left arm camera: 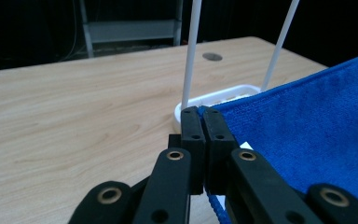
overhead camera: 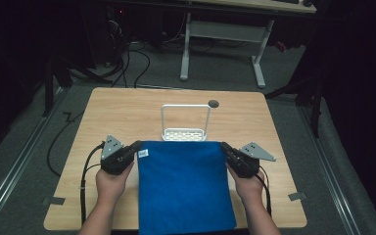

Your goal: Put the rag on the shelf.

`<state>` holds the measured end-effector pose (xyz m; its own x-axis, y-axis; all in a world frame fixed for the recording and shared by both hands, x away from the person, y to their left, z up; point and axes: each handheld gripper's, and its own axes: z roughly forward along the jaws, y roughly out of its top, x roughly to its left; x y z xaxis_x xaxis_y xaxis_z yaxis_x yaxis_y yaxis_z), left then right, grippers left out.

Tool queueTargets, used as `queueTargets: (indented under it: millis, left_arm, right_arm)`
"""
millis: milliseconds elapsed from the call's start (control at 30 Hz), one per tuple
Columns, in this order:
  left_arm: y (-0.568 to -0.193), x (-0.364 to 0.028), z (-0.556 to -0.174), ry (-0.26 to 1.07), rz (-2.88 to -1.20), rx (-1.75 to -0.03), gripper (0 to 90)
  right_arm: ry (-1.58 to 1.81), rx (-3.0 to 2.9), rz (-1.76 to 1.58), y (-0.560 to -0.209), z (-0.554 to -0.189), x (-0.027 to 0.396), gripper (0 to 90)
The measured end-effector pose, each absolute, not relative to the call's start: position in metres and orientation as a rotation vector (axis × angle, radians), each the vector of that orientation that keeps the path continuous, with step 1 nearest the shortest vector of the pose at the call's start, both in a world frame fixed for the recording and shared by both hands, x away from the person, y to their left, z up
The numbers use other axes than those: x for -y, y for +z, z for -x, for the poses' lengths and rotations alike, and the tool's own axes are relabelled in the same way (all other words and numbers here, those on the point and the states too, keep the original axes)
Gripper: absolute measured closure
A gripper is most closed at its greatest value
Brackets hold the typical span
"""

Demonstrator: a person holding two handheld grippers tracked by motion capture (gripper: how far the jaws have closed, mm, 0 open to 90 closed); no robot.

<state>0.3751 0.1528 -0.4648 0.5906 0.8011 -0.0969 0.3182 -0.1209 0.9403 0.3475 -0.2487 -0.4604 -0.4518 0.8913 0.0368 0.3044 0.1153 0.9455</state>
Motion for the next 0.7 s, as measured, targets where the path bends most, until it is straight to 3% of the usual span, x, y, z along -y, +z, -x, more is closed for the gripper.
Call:
queueTargets:
  millis: [700]
  left_arm:
    - [-0.391, -0.144, -0.356, 0.712, -1.582, -0.797, 89.1]
  right_arm:
    - [1.437, -1.677, -1.007, -0.395, -0.326, 0.253, 87.6]
